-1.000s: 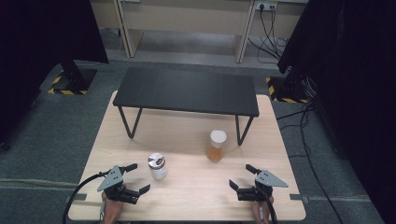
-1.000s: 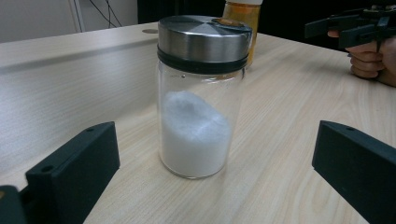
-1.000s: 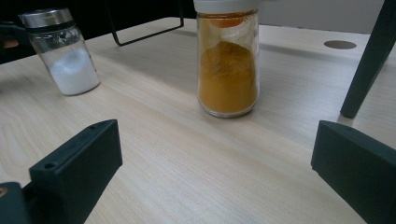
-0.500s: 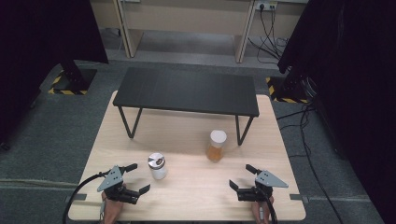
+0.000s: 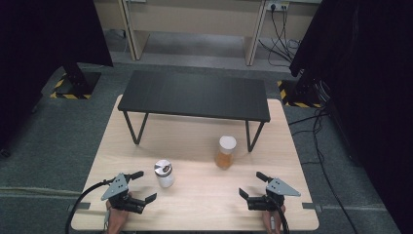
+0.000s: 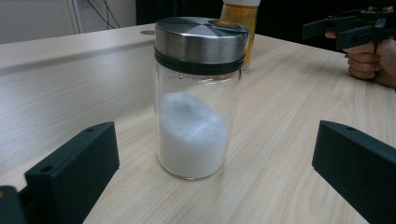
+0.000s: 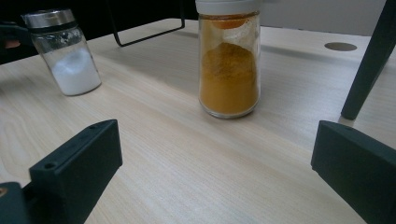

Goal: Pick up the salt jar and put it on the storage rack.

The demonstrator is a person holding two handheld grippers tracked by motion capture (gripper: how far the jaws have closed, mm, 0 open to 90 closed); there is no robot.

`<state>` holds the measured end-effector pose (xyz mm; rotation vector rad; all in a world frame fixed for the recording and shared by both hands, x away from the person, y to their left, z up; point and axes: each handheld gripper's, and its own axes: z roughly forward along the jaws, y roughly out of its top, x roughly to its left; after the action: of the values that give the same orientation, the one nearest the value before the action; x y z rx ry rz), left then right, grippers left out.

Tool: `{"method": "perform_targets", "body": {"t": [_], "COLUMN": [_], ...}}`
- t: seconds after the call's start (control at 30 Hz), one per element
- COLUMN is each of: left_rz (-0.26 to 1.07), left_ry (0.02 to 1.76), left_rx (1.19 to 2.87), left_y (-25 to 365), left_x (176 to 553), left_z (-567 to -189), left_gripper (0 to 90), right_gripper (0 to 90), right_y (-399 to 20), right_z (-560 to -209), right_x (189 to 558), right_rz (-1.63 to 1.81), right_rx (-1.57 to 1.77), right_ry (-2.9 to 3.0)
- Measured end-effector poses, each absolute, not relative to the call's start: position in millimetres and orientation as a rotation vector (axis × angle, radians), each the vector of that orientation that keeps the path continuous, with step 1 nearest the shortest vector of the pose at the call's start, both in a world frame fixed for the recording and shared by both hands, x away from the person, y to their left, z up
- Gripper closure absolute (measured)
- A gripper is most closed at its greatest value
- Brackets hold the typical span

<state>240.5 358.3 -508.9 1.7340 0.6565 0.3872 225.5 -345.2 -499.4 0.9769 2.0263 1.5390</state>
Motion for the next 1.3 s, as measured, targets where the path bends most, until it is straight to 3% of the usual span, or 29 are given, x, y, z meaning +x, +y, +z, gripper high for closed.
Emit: {"method": "perform_targets", "body": {"t": [0.47, 0.7, 0.77, 0.87, 1.1, 1.3], "left_rz": [0.372, 0.411, 0.499, 0.522, 0.461, 0.495], "left_ry": [0.662, 0.697, 0.727, 0.746, 0.704, 0.722], "left_rx": [1.749, 1.738, 1.681, 1.662, 1.666, 1.696], "left_y": [358.8, 349.4, 339.9, 335.8, 333.8, 318.4], "left_x": [234.0, 227.5, 216.9, 214.4, 230.6, 236.7], "left_z": [-483.1, -468.5, -468.4, -468.7, -465.1, -466.5], "left_gripper": [0.0, 0.0, 0.0, 0.5, 0.0, 2.9], "right_gripper": [1.8, 1.8, 1.8, 2.0, 2.2, 2.3], "right_y": [-345.8, -345.6, -345.8, -345.8, -345.8, -346.2], "right_z": [-499.3, -499.2, -499.3, -499.1, -499.1, -499.4], "right_x": [226.2, 226.5, 226.6, 226.9, 227.1, 226.8], "right_rz": [1.542, 1.541, 1.543, 1.542, 1.542, 1.544], "right_rx": [0.965, 0.952, 0.949, 0.943, 0.928, 0.928], "right_ry": [2.033, 2.039, 2.040, 2.043, 2.049, 2.048]}}
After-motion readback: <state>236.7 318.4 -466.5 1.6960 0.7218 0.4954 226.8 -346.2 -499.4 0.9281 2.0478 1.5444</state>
